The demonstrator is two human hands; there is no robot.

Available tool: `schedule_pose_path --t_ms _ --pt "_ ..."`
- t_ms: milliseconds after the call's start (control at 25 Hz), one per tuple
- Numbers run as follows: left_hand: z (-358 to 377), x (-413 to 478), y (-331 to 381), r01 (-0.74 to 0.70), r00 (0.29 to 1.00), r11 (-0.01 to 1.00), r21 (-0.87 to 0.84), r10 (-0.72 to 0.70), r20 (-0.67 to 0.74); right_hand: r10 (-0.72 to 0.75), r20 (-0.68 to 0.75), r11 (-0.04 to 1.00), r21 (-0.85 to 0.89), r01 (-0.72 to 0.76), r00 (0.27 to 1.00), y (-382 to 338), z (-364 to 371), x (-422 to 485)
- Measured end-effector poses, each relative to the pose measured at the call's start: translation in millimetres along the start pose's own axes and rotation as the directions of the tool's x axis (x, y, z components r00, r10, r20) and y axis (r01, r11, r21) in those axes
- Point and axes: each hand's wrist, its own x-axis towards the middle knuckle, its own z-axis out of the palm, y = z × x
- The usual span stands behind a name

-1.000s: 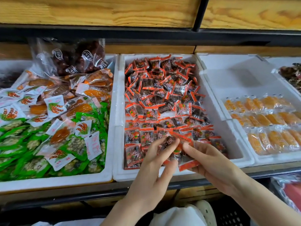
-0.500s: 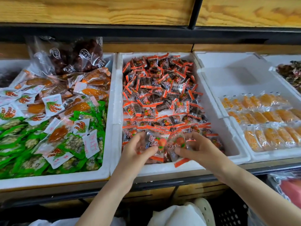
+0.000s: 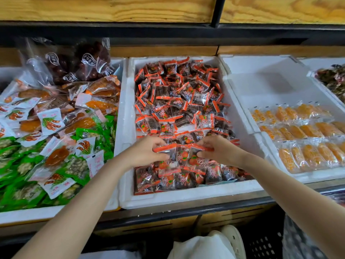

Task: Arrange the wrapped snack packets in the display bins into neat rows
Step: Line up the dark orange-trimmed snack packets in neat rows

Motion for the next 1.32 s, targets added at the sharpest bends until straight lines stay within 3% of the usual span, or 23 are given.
schedule_pose_path --t_ms 280,640,840,960,1080,1320 --pt "28 17 -18 0.023 0.992 0.964 0.265 -0.055 0.112 -0.058 0.180 0.998 -0.016 0.062 0.982 6 26 22" --pt "49 11 -23 -0.082 0.995 0.952 0.295 0.060 0.081 -0.120 0.095 0.959 -0.245 0.141 0.988 1 53 22" --pt "55 0 -33 -0.157 0.975 0.736 0.659 0.220 -0.013 -0.177 -0.018 0.919 -0.362 0.159 0.984 3 63 16" --pt "54 -6 -35 -0.192 0.968 0.771 0.607 0.252 -0.014 -0.265 -0.027 0.864 -0.450 0.225 0.964 1 60 11" --pt "46 -6 -32 -0.204 0.961 0.853 0.481 0.267 -0.066 -0.300 -0.062 0.877 -0.410 0.250 0.952 0 48 7" --pt "22 54 -23 -0.167 0.935 0.905 0.392 0.271 -0.229 -0.211 -0.339 0.962 -0.238 0.133 0.917 35 -7 45"
